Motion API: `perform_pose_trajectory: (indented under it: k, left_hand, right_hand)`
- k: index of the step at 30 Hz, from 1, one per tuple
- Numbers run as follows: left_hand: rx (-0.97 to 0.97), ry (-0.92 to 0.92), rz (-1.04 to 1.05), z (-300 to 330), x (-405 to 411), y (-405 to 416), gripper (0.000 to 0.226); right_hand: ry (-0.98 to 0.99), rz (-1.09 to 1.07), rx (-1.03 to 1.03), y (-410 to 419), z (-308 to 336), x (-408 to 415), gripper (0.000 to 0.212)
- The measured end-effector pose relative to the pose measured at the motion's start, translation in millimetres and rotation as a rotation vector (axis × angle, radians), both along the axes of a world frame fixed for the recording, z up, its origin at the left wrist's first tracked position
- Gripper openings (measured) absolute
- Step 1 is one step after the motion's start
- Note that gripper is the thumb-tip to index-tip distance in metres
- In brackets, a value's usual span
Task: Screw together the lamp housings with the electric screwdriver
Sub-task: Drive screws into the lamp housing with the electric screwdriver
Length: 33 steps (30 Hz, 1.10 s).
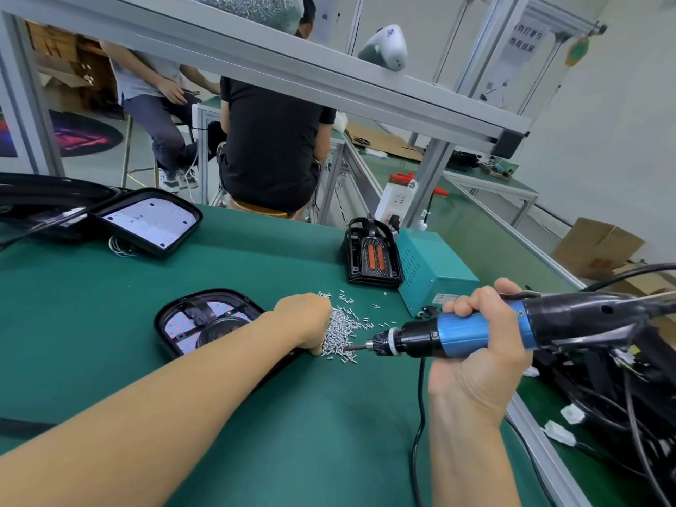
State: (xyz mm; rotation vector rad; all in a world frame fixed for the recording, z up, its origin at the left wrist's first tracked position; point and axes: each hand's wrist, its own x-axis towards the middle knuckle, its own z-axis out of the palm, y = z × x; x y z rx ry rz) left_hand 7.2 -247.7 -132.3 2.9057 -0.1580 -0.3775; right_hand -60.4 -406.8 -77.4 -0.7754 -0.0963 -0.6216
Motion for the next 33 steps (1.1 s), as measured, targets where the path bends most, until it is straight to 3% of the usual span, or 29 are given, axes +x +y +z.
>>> perform_pose_trajectory:
  k: [4,7,12,16,23,29,33]
  left_hand:
    - [0.052,0.006,-0.038,-1.7,-2.2,-0.5,0.009]
    - [0.095,-0.008,-0.062,-1.0,-3.7,-1.5,0.034]
    - [0.064,0.051,-0.126,-1.5,-3.7,1.9,0.029]
    - [-0.342,-0.024,-0.079,4.4,-6.3,13.2,0.008]
    - [-1.191,-0.113,0.213,22.3,-40.3,50.3,0.016]
    - [-1.500,-0.136,0.305,35.5,-72.4,84.2,0.017]
    - [-1.459,-0.162,0.367,25.7,-93.3,110.8,0.013]
  right_hand:
    - [0.006,0.000,-0.002,-1.2,-2.1,-0.8,0.022]
    - [0.009,-0.001,-0.007,-1.6,-2.8,-1.4,0.022]
    - [0.008,-0.003,-0.025,-1.0,-0.4,-2.6,0.023]
    - [0.003,-0.001,-0.019,-1.3,4.5,-3.9,0.023]
    - [-0.008,0.083,0.032,12.1,13.4,-7.3,0.022]
    - [-0.028,0.190,0.083,44.3,26.1,-5.5,0.021]
    - [-0.046,0.253,0.083,67.9,33.1,-5.6,0.019]
